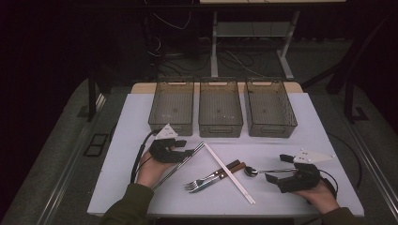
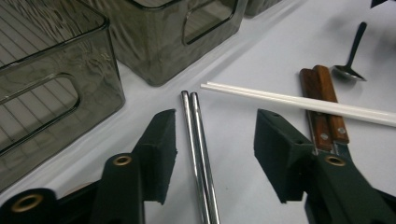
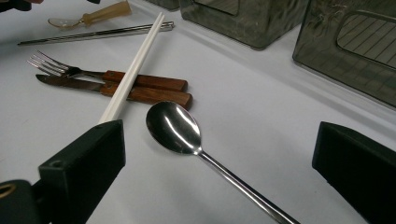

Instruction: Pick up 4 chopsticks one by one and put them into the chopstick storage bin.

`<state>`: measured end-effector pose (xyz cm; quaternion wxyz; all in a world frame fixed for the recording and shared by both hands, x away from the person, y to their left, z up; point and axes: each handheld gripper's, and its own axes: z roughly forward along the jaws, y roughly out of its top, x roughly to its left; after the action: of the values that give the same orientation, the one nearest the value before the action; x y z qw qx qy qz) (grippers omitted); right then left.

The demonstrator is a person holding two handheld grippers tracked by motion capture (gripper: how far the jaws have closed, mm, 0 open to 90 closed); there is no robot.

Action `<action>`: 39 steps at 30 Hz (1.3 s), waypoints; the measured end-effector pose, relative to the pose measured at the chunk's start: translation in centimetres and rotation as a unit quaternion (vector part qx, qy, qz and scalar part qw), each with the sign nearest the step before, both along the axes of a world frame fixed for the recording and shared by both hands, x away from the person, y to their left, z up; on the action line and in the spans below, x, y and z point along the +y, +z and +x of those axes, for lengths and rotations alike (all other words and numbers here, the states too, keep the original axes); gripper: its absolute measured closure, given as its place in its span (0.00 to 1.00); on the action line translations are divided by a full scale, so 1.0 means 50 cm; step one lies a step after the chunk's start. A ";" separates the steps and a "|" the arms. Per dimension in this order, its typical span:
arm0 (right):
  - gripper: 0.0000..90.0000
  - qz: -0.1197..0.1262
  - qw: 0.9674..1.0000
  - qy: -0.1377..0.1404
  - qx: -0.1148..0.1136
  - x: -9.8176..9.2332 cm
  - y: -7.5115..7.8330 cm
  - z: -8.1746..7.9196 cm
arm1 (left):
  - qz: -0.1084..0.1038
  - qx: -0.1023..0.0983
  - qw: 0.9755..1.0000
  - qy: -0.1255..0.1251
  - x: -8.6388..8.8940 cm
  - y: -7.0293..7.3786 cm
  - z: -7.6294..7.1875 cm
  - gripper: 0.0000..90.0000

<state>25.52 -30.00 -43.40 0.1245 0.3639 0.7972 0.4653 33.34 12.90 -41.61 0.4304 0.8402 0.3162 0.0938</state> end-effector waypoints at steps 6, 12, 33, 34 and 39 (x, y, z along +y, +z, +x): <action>0.03 -0.001 1.000 0.002 0.000 0.002 0.000 -0.002 | 0.024 0.009 1.000 0.000 -0.004 -0.005 0.000 0.67; 0.03 -0.001 1.000 0.003 0.000 0.002 0.000 -0.001 | 0.027 0.034 0.999 0.016 -0.003 -0.009 0.002 0.81; 0.03 -0.004 1.000 0.004 -0.001 0.002 0.001 -0.004 | 0.086 0.056 0.995 -0.011 -0.002 -0.027 0.000 0.89; 0.03 -0.004 1.000 0.004 -0.001 0.002 0.001 -0.004 | 0.086 0.056 0.995 -0.011 -0.002 -0.028 0.000 0.90; 0.03 -0.006 1.000 0.005 -0.001 0.003 0.000 -0.004 | 0.086 0.058 0.995 -0.009 0.000 -0.030 0.001 0.92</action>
<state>25.33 -29.87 -43.39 0.1250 0.3587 0.8018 0.4614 33.40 12.90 -43.10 0.3381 0.8810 0.3239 0.0678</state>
